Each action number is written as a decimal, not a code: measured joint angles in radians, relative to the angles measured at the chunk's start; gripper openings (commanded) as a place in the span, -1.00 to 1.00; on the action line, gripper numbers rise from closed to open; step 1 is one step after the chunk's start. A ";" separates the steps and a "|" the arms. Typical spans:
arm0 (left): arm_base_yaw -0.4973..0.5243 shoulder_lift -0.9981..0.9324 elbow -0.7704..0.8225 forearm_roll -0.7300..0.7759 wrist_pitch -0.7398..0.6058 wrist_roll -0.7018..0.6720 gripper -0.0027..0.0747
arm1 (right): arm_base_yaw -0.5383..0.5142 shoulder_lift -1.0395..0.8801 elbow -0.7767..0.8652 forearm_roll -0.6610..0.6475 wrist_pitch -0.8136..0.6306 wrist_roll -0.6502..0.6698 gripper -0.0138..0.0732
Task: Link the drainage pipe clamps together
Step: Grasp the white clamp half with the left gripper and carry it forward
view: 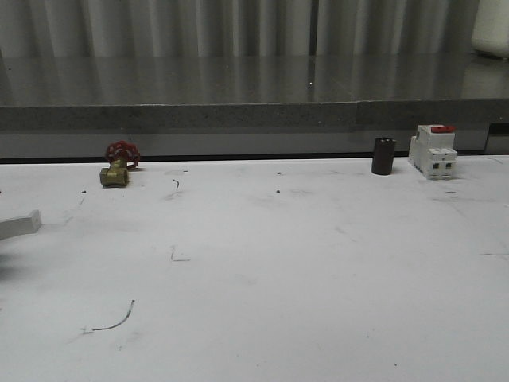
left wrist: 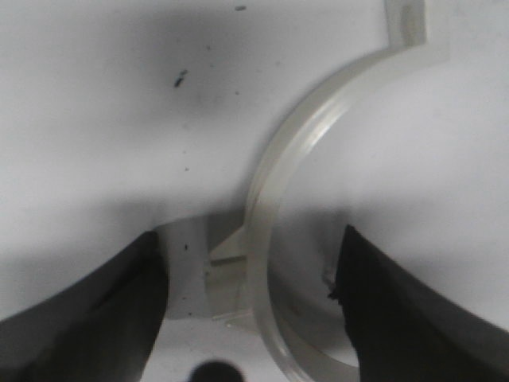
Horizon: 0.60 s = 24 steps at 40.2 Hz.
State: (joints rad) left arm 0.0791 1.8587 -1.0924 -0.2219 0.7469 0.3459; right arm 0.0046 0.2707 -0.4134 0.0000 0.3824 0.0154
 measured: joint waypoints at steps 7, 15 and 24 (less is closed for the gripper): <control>0.000 0.000 -0.002 0.038 0.000 0.000 -0.17 | 0.000 0.000 0.000 0.000 0.000 0.000 0.80; 0.000 0.002 -0.002 0.062 0.000 0.000 -0.62 | 0.000 0.000 0.000 0.000 0.000 0.000 0.80; -0.023 0.002 -0.004 0.095 0.000 -0.006 -0.67 | 0.000 0.000 0.000 0.000 0.000 0.000 0.80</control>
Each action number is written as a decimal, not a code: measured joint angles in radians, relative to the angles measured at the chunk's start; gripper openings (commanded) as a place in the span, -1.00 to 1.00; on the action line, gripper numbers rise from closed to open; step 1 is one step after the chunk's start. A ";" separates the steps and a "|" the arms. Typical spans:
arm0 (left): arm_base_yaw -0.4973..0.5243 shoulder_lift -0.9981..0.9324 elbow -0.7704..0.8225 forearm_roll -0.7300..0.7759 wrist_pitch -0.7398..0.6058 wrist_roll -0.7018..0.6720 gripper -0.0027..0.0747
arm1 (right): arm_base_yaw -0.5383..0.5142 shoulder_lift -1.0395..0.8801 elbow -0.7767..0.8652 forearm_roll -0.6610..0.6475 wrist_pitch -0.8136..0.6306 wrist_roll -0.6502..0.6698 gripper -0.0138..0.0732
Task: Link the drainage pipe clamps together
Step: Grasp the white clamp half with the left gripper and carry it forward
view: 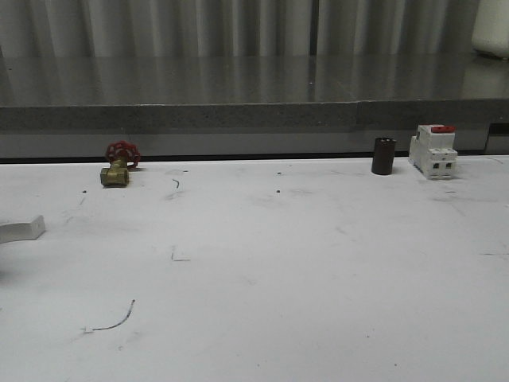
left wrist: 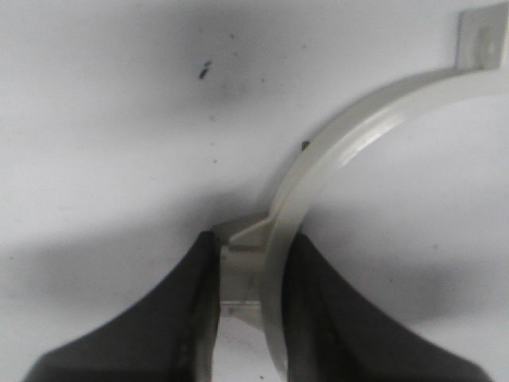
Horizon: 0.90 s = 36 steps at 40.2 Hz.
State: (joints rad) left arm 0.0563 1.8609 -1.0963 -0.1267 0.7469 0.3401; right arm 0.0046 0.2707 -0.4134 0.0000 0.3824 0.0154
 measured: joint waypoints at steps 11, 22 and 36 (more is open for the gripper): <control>-0.169 0.000 -0.089 0.154 0.063 -0.225 -0.67 | 0.000 0.000 0.000 0.000 0.000 0.000 0.80; -0.351 0.023 -0.244 0.040 0.121 -0.465 -0.66 | 0.000 0.000 0.000 0.000 0.000 0.000 0.80; -0.459 0.110 -0.316 -0.070 0.082 -0.589 -0.66 | 0.000 0.000 0.000 0.000 0.000 0.000 0.80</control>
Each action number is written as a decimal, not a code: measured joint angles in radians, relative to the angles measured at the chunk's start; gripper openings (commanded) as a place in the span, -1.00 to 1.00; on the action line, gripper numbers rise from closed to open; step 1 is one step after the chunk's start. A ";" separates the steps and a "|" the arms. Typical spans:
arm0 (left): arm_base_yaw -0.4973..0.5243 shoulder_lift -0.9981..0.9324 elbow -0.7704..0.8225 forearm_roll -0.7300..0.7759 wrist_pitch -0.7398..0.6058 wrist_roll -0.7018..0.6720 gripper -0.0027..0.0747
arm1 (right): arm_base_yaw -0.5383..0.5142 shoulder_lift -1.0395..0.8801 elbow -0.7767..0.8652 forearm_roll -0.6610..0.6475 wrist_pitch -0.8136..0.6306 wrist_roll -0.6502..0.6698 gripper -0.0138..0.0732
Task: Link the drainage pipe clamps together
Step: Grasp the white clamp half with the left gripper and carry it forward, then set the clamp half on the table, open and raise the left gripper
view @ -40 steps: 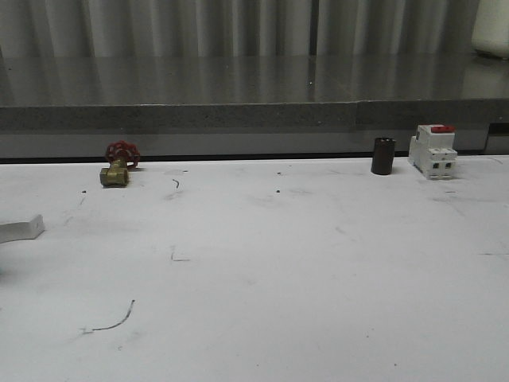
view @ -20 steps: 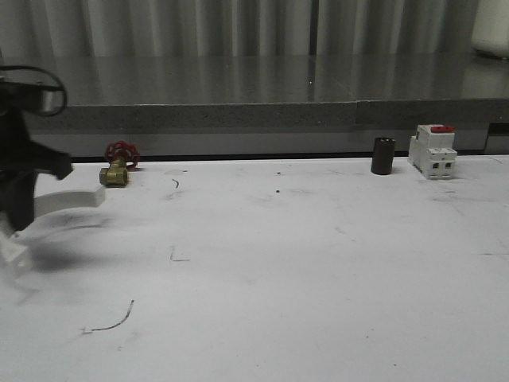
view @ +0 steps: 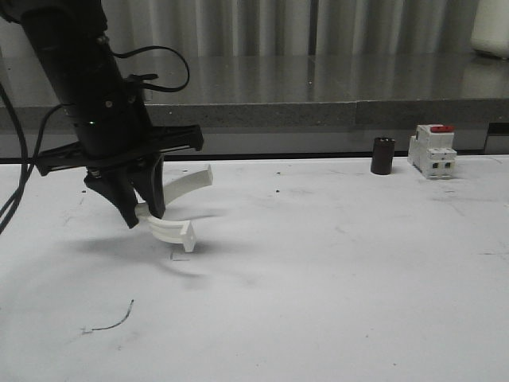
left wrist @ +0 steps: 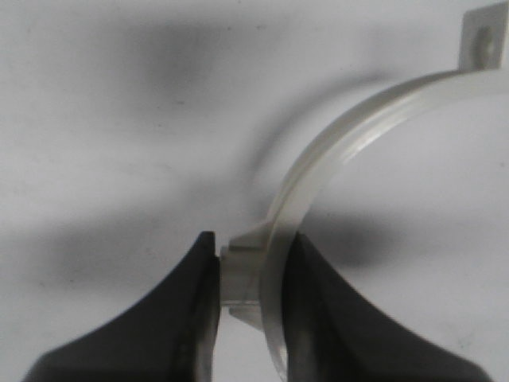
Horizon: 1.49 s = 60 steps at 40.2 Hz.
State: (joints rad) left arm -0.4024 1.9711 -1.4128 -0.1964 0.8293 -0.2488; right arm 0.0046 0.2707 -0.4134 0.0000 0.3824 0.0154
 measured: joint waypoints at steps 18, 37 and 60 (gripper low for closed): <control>-0.030 0.048 -0.005 0.018 -0.022 -0.076 -0.66 | 0.000 0.000 0.000 0.000 0.000 0.000 0.80; -0.030 0.058 -0.005 0.030 -0.001 -0.078 -0.33 | 0.000 0.000 0.000 0.000 0.000 0.000 0.80; -0.035 0.028 -0.079 0.120 0.123 -0.032 -0.01 | 0.000 0.000 0.000 0.000 0.000 0.000 0.80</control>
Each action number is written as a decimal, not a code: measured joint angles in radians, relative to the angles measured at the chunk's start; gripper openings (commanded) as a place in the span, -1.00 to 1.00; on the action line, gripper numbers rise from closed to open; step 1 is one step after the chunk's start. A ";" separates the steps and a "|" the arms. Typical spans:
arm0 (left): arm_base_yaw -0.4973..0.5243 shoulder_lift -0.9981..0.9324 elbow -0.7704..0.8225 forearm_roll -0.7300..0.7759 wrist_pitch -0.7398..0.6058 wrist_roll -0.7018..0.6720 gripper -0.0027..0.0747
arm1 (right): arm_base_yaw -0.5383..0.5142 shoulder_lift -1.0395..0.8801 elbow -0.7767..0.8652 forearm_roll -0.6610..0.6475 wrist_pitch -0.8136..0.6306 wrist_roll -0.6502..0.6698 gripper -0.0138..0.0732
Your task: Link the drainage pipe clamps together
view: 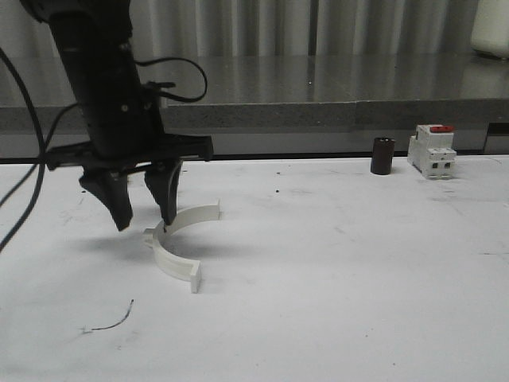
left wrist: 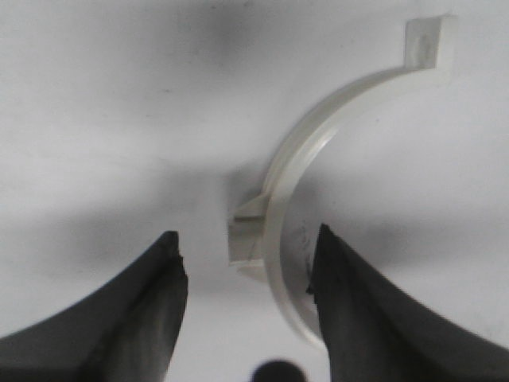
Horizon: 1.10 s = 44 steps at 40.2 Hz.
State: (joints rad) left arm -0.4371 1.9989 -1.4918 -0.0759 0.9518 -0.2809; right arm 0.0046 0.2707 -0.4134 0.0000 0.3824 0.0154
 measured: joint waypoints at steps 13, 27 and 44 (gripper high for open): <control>0.000 -0.255 0.036 0.166 0.053 0.047 -0.52 | 0.000 0.000 0.000 0.000 0.000 0.000 0.80; 0.124 -0.565 0.342 0.216 -0.147 0.054 -0.98 | 0.000 0.000 0.000 0.000 0.000 0.000 0.80; 0.259 -1.136 0.825 0.265 -0.435 0.155 -0.98 | 0.000 0.000 0.000 0.000 0.000 0.000 0.80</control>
State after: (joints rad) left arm -0.1783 0.8627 -0.6667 0.1895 0.5170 -0.1261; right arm 0.0046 0.2707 -0.4134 0.0000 0.3824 0.0154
